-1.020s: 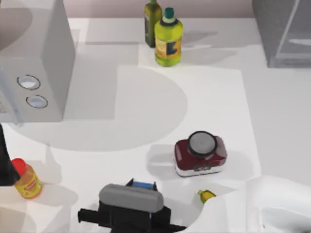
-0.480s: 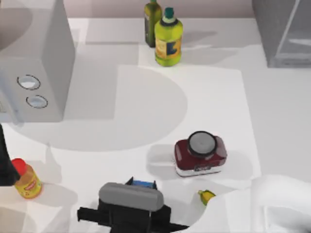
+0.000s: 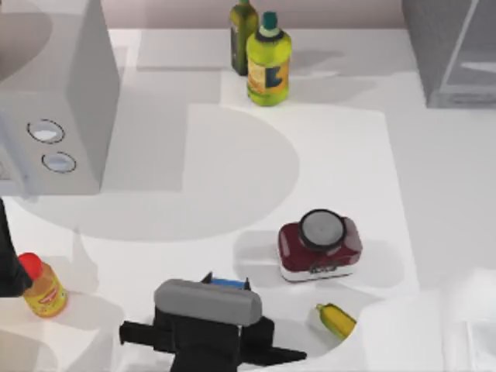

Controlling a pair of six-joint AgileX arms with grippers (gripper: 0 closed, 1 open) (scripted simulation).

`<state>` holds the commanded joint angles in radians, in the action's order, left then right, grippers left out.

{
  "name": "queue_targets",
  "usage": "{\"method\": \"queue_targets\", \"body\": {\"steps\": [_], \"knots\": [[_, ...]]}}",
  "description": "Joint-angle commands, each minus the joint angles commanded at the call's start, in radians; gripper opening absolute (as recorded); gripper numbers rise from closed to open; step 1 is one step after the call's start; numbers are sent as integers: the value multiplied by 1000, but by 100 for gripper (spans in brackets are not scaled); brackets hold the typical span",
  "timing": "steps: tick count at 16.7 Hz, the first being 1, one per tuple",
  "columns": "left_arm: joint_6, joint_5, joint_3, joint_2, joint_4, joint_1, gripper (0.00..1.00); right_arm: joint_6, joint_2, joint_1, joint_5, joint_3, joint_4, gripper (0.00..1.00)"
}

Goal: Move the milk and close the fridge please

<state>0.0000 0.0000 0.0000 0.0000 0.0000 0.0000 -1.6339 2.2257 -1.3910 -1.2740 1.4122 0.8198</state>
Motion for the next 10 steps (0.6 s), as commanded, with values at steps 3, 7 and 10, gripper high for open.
{"method": "queue_targets", "body": {"steps": [3,7,10], "knots": [[0,0,0,0,0,0,100,22,-22,16,15,-1,-30,0],[0,0,0,0,0,0,100,161,-129,117,103,-30,-198,0],[0,0,0,0,0,0,100,341,-233,249,207,-94,-388,0]]}}
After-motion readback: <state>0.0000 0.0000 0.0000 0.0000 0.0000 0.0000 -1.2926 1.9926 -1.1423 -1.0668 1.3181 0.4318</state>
